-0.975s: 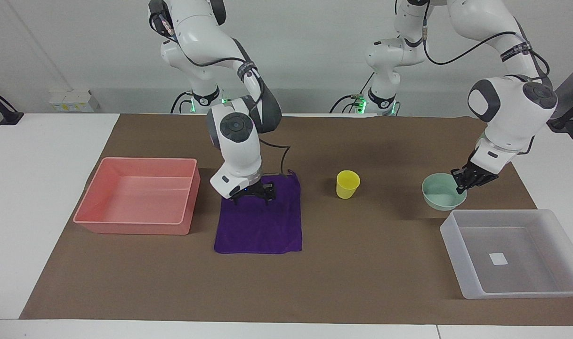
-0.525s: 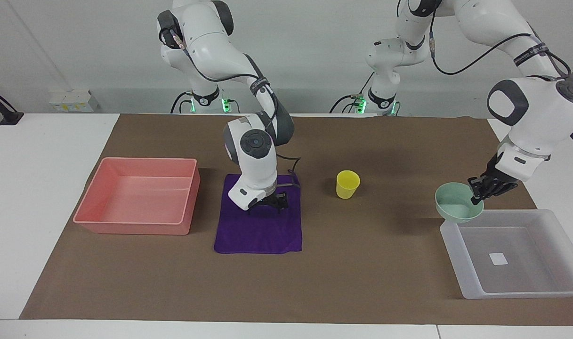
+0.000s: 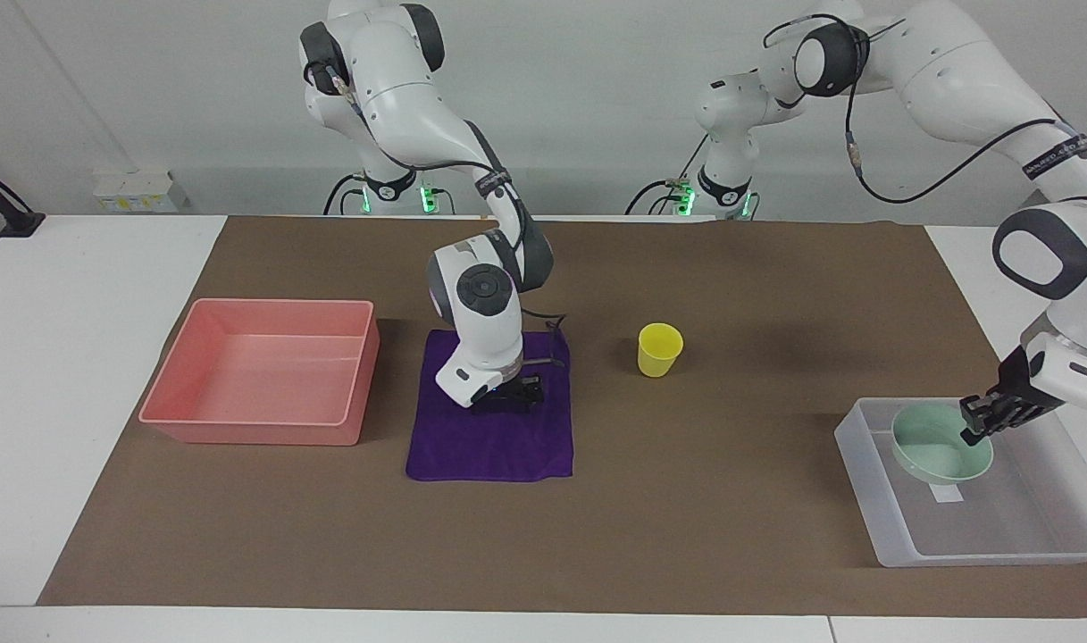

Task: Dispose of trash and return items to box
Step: 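Place the green bowl in the clear box while the right gripper grasps the cloth, then carry the purple cloth into the pink box with the right gripper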

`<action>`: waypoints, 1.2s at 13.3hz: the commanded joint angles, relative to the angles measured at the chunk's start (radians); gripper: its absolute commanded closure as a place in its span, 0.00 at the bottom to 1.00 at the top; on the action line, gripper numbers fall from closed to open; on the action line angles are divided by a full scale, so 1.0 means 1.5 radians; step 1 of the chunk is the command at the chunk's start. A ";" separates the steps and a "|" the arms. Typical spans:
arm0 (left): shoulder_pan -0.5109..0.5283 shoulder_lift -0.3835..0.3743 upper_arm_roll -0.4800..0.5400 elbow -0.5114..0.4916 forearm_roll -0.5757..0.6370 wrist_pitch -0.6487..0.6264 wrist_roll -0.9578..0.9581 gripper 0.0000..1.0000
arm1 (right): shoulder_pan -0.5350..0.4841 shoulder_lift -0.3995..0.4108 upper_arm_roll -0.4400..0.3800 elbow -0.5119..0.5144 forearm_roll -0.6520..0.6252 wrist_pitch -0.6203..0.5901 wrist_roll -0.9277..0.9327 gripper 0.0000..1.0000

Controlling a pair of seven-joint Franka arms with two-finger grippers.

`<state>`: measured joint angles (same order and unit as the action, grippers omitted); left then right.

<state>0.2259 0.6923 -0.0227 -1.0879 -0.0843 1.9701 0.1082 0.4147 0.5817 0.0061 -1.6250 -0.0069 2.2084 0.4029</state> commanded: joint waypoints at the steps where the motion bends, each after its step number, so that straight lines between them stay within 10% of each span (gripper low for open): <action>1: 0.012 0.038 0.000 0.047 0.000 0.008 0.007 1.00 | 0.003 -0.022 -0.002 -0.028 -0.009 0.012 0.017 0.00; 9: 0.019 0.060 0.002 0.043 0.047 0.021 0.007 1.00 | 0.005 -0.022 -0.003 -0.024 -0.008 -0.012 0.041 1.00; 16: 0.009 0.073 0.011 0.003 0.102 0.071 0.007 1.00 | 0.005 -0.021 -0.005 0.065 -0.006 -0.121 0.065 1.00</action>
<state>0.2499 0.7877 -0.0180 -1.0714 0.0486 2.0349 0.1101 0.4174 0.5586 0.0044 -1.5728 -0.0069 2.0868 0.4696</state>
